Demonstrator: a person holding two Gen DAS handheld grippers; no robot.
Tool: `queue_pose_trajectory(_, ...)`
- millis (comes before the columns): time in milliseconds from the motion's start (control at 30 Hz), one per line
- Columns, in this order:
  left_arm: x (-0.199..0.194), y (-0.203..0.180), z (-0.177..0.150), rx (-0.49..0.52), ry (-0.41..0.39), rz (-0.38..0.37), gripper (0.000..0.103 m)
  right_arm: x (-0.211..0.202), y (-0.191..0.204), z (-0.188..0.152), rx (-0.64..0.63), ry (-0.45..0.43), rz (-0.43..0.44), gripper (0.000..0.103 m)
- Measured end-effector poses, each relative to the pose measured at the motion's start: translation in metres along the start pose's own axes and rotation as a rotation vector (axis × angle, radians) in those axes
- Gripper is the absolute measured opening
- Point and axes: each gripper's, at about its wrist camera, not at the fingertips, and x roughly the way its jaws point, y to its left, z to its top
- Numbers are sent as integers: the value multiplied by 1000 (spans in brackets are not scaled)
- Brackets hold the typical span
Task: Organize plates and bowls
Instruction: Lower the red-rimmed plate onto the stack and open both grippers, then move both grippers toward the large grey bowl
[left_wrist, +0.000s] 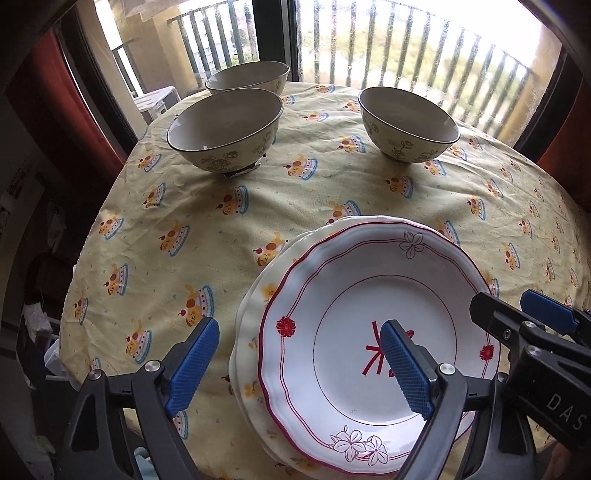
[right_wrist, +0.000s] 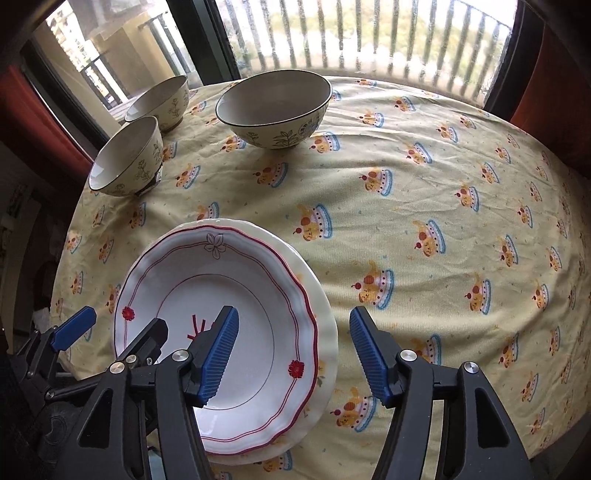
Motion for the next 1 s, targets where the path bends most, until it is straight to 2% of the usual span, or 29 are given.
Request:
queue_pose_trajectory(133,-7,6,10,-11,-23,17,92,-4,13,11,-33,-26,12,71)
queue_pose_trajectory(267,-13,20,29,-24,-64,-10,91,-12,20,25,7,-60,33,71)
queue_pose_trajectory(367,-12,34,46,-29,-83,-27,87,-16,31,36,46,-97,39,71)
queue_pose_trajectory(633,7,75,89,80,-130,-47,84,-5,82,65,125,-148,-48,71)
queue_pose_trajectory(800,24,98,119,102,-128,-85,81,8,109,84,172,-191,-69,71)
queue_pose_trajectory(900,32,103,134,143,-158,-61,79,16,125,98,174,-202,-111,71)
queue_pose_trajectory(1000,43,113,148,143,-171,-60,77,24,135,112,194,-209,-115,71)
